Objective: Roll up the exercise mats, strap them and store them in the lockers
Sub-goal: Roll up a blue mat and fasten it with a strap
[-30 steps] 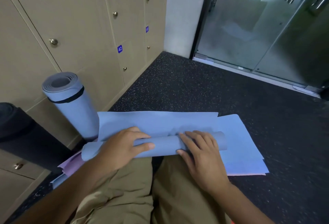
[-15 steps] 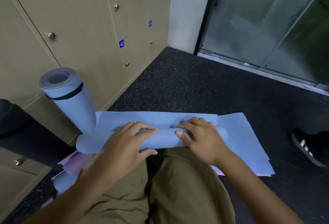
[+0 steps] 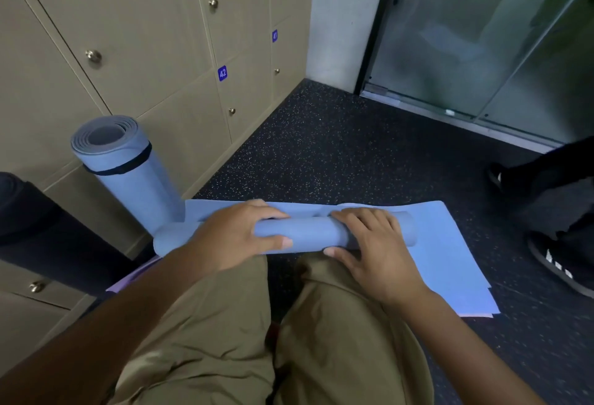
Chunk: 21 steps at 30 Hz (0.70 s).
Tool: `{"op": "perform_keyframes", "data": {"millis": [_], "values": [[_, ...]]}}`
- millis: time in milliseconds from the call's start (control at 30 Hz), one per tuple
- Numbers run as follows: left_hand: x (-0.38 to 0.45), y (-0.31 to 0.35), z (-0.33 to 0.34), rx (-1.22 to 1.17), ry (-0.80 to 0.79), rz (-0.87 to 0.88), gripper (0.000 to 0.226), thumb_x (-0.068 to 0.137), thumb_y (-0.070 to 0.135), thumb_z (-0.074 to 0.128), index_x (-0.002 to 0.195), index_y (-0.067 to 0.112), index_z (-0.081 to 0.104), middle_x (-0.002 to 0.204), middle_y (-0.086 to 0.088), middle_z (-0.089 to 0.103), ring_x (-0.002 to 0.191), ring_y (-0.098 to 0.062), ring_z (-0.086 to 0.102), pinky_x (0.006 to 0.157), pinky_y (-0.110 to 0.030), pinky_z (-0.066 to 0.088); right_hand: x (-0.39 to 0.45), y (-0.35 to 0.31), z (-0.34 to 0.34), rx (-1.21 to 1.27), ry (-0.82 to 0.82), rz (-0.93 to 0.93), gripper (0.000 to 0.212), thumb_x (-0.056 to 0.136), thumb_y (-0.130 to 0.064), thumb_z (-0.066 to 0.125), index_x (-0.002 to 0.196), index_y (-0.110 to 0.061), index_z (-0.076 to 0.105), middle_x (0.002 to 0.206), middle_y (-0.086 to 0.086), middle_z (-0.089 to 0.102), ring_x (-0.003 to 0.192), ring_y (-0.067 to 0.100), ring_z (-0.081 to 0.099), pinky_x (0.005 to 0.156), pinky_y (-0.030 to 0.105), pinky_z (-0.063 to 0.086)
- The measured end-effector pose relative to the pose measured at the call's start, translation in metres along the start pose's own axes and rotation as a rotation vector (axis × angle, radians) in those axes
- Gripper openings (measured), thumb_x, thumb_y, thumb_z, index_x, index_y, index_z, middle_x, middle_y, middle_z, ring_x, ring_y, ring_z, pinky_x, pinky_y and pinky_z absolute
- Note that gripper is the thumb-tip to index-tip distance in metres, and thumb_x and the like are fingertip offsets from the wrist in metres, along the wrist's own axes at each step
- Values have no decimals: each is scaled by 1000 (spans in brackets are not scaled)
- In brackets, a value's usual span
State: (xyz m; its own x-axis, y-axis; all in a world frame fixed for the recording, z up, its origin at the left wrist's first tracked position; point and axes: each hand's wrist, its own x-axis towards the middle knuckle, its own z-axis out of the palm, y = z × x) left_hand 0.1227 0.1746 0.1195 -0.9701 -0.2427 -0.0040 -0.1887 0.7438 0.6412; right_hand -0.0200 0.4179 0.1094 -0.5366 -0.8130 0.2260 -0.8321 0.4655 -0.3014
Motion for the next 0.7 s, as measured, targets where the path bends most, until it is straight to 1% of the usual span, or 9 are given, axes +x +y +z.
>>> {"op": "perform_keyframes", "data": {"millis": [100, 133, 200, 267, 333, 400, 500, 567, 700], "values": [[8, 1, 2, 90, -11, -10, 57, 82, 76, 58, 128, 42, 65, 116, 22, 59, 107, 2, 58, 95, -30, 47, 7, 7, 2, 64, -10, 29, 55, 92, -64, 52, 135, -29, 58, 128, -10, 60, 118, 16, 49, 109, 34, 31], [9, 3, 4, 115, 17, 12, 62, 82, 76, 51, 131, 41, 64, 116, 22, 58, 108, 1, 57, 94, -32, 48, 10, 10, 2, 72, -28, 31, 57, 92, -67, 49, 135, -30, 58, 127, -10, 61, 118, 16, 50, 109, 33, 29], [9, 6, 8, 152, 108, 85, 60, 87, 68, 47, 136, 37, 63, 118, 22, 58, 109, -4, 56, 92, -34, 50, 18, 15, 1, 76, -79, 43, 63, 91, -71, 42, 135, -30, 59, 127, -9, 63, 117, 17, 51, 107, 30, 28], [8, 12, 15, 274, 217, 171, 53, 93, 57, 47, 135, 31, 65, 117, 16, 61, 104, -14, 58, 86, -39, 52, 27, 19, -3, 72, -136, 54, 65, 88, -73, 38, 133, -31, 60, 124, -8, 65, 115, 19, 54, 107, 33, 31], [6, 15, 26, 424, 312, 221, 54, 92, 55, 50, 132, 24, 67, 116, 9, 64, 98, -21, 61, 82, -42, 54, 35, 20, -9, 92, -189, 67, 63, 87, -72, 39, 128, -30, 62, 118, -8, 67, 111, 18, 57, 104, 37, 35], [3, 14, 37, 536, 364, 230, 65, 86, 60, 62, 135, 18, 65, 119, 3, 65, 100, -25, 62, 85, -42, 54, 44, 21, -16, 123, -247, 81, 58, 87, -70, 42, 123, -30, 64, 114, -9, 69, 108, 17, 60, 101, 39, 38], [2, 7, 50, 653, 383, 239, 91, 69, 62, 83, 139, 10, 60, 121, -7, 63, 104, -30, 63, 90, -45, 53, 55, 23, -20, 119, -328, 90, 56, 87, -70, 43, 122, -31, 64, 113, -7, 71, 105, 18, 62, 97, 41, 42], [6, 4, 55, 723, 386, 240, 96, 67, 65, 83, 140, 9, 57, 120, -9, 62, 100, -31, 62, 87, -46, 52, 58, 24, -18, 96, -349, 95, 59, 88, -73, 39, 124, -32, 63, 114, -6, 71, 106, 19, 62, 96, 40, 41], [20, 0, 56, 777, 374, 196, 87, 70, 74, 73, 129, 13, 60, 108, -6, 62, 87, -29, 60, 75, -43, 49, 51, 26, -8, -43, -273, 51, 83, 84, -80, 14, 139, -32, 55, 125, -3, 66, 117, 21, 56, 103, 38, 35]]}}
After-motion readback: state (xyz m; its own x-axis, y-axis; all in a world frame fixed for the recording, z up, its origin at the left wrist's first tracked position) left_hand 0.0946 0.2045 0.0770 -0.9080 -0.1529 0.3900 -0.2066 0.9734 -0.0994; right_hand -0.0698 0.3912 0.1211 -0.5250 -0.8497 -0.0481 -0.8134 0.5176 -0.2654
